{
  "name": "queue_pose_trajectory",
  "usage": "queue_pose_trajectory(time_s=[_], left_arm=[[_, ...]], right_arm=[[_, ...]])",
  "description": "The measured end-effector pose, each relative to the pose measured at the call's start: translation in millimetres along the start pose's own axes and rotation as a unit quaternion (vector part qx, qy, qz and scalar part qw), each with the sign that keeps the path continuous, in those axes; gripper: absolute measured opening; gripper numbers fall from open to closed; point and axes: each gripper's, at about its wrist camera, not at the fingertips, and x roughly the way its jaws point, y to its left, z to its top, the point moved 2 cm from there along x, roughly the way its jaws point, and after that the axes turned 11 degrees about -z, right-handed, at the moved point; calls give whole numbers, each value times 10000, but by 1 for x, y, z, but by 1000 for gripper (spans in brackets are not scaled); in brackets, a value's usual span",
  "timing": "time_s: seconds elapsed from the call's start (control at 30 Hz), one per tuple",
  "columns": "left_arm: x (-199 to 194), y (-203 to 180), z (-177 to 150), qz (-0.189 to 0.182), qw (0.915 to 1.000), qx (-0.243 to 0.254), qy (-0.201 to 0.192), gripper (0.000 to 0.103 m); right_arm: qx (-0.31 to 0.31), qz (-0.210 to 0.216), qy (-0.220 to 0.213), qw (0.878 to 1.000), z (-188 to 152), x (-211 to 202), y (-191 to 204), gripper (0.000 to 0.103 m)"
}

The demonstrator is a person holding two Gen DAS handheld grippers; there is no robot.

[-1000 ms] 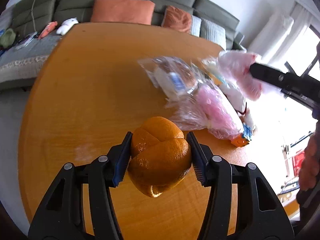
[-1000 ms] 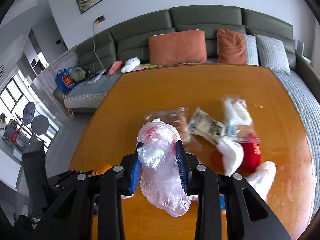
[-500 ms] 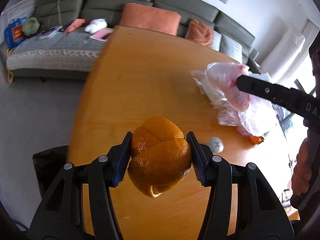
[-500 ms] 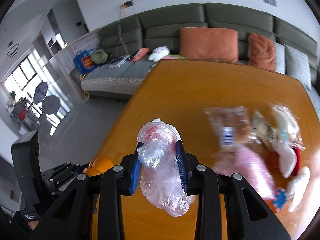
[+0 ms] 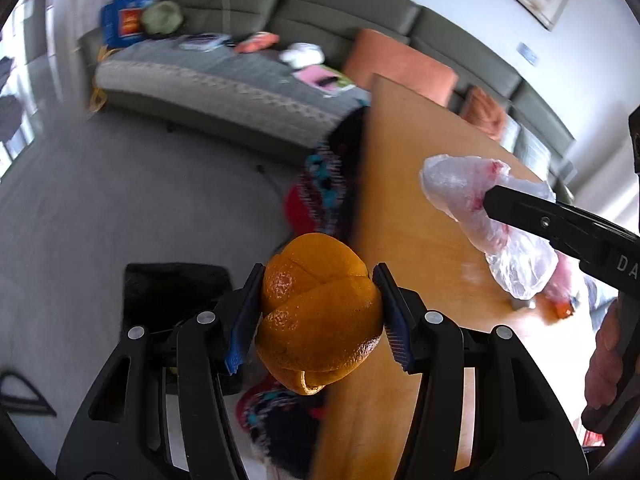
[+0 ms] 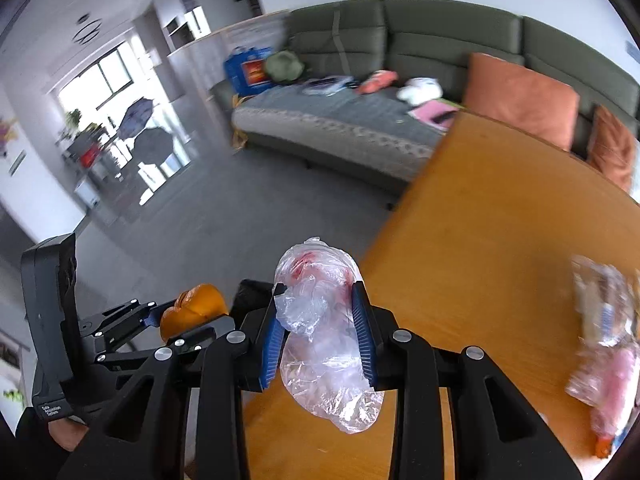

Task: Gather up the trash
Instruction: 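Carry the plastic bag and orange to the black bin and release both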

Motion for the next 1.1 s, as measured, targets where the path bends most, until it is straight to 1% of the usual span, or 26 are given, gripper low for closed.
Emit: queue_pose_trajectory(time_s=[0.17, 0.33, 0.47, 0.6, 0.63, 0.67, 0.7, 0.73, 0.77, 0.8, 0.87, 0.97, 1.1], left_arm=[[-24, 46, -6, 364, 9988, -309, -74, 54], [-38, 84, -14, 662, 9960, -598, -45, 54], [-44, 118, -24, 882, 9923, -871, 31, 54], [-42, 145, -34, 1122, 9878, -1056, 215, 54], [-40, 149, -36, 1169, 9869, -1084, 258, 55], [-38, 154, -37, 1224, 9858, -1109, 307, 55], [-37, 159, -38, 1289, 9845, -1129, 368, 63], [-37, 163, -39, 1427, 9822, -1160, 392, 88], [-39, 167, -38, 1575, 9796, -1204, 342, 99], [-44, 169, -37, 1637, 9787, -1220, 225, 97], [-52, 172, -32, 1719, 9775, -1217, 94, 97], [-59, 175, -25, 1939, 9744, -1135, 69, 97], [-62, 176, -19, 2019, 9727, -1145, -1, 97]], right_arm=[[-256, 341, 122, 9990, 6, 18, 43, 34], [-435, 692, 371, 9960, 8, 42, 85, 34], [-577, 896, 578, 9926, 7, 57, 113, 34], [-728, 1051, 756, 9889, 7, 73, 140, 34], [-758, 1109, 804, 9877, 6, 77, 146, 36], [-802, 1167, 865, 9861, 7, 81, 153, 41], [-848, 1150, 902, 9856, 8, 85, 162, 45], [-883, 1118, 875, 9859, 10, 87, 168, 56], [-938, 1123, 809, 9859, 12, 88, 173, 57], [-1028, 1070, 740, 9862, 13, 87, 179, 57], [-1109, 1049, 666, 9860, 18, 88, 184, 57], [-1154, 1077, 623, 9855, 22, 87, 190, 57], [-1133, 1062, 620, 9859, 25, 89, 186, 57]])
